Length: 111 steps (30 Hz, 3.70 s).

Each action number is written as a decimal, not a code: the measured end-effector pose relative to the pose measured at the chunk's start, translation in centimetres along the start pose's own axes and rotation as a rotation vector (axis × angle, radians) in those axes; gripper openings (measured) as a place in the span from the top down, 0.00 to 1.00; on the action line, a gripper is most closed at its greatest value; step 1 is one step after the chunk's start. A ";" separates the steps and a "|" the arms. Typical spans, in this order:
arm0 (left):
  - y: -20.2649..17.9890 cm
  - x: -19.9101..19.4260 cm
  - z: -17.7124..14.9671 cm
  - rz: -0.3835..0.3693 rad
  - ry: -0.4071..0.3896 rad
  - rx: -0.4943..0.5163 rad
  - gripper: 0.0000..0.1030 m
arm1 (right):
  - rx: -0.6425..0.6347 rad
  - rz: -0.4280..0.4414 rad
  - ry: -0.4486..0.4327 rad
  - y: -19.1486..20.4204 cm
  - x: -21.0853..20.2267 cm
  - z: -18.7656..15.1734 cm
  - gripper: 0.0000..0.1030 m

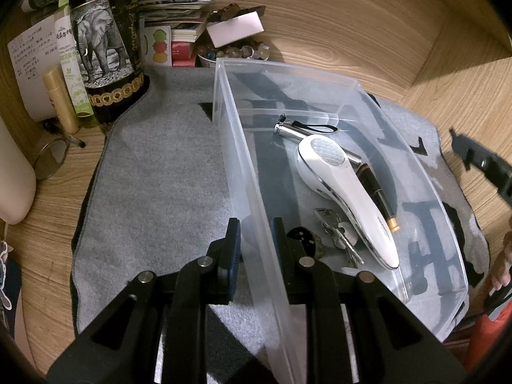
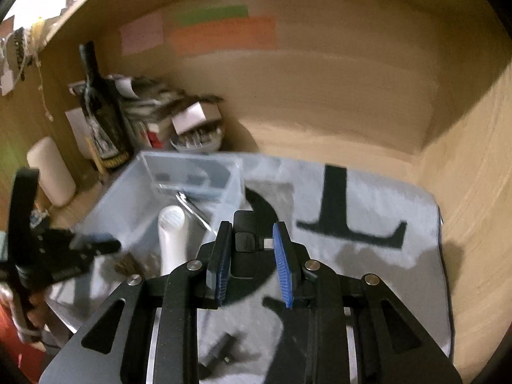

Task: Organize rigid objects
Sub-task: 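Carry the black USB stick into the box and open the right tool, then grasp the black rectangular item on the mat with the right tool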

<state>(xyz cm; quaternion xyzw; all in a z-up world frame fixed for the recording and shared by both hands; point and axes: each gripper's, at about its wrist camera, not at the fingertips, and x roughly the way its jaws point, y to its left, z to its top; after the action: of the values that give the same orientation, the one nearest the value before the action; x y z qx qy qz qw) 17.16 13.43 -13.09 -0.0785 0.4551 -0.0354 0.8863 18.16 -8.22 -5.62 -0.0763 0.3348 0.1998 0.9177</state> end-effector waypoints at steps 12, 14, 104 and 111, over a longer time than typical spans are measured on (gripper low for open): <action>0.0 0.0 0.0 -0.005 -0.002 -0.005 0.81 | -0.058 0.093 -0.039 4.1 1.2 2.7 0.77; 0.0 0.0 0.0 -0.007 -0.002 -0.005 0.81 | -0.070 0.104 -0.030 4.7 1.6 2.8 0.77; 0.9 -0.6 -0.3 -0.006 -0.002 -0.027 0.81 | 0.122 0.021 0.214 -1.8 -0.4 -7.7 0.60; 0.8 -0.6 -0.3 -0.006 -0.004 -0.024 0.81 | 0.111 0.007 0.295 -1.5 1.8 -9.3 0.67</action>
<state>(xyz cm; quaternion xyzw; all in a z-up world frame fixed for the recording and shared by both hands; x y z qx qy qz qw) 16.56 14.22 -12.94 -0.0906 0.4537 -0.0323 0.8860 14.60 -11.58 -13.93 -0.0527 0.4768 0.1707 0.8607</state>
